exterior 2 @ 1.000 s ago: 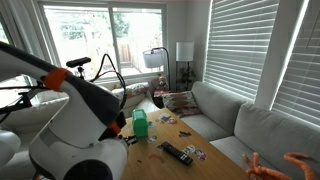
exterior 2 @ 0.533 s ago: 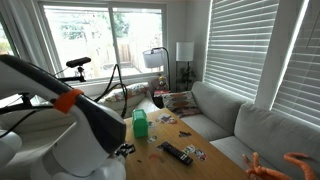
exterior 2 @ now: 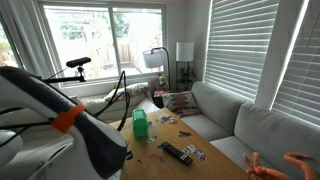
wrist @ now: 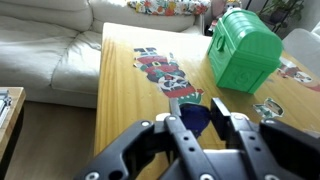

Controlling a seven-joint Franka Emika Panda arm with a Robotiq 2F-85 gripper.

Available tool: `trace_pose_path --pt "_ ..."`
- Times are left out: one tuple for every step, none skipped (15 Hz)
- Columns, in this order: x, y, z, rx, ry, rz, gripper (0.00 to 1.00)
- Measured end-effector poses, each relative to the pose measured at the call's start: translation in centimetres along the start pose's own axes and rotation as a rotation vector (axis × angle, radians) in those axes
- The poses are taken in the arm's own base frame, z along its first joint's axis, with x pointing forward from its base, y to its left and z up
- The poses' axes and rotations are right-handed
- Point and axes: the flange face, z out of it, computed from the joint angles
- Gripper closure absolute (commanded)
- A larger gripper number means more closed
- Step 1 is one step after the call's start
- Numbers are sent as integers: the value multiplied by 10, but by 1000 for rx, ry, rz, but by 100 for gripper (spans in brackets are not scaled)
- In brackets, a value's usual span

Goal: Place the blue toy car upside down

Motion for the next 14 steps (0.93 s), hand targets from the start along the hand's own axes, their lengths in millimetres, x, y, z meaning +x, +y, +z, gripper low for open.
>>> trace_pose_path --pt "2 2 -2 5 -7 9 89" --pt "4 4 -4 10 -14 17 89" --pt "6 6 -6 15 -20 25 89" --pt "7 8 -9 20 -21 32 89" --pt "9 9 -11 24 -19 38 89" --pt "11 12 -13 20 -13 47 89" --pt "14 14 -15 11 -3 58 89" --pt "17 16 -15 -1 10 69 89" --pt "21 19 -16 -15 27 79 89" --pt "25 20 -16 -26 42 87 89" --pt "29 21 -17 -36 57 93 89" --pt "31 21 -18 -43 73 98 89" --pt "33 20 -20 -47 88 103 89" --pt "33 19 -22 -48 104 106 39"
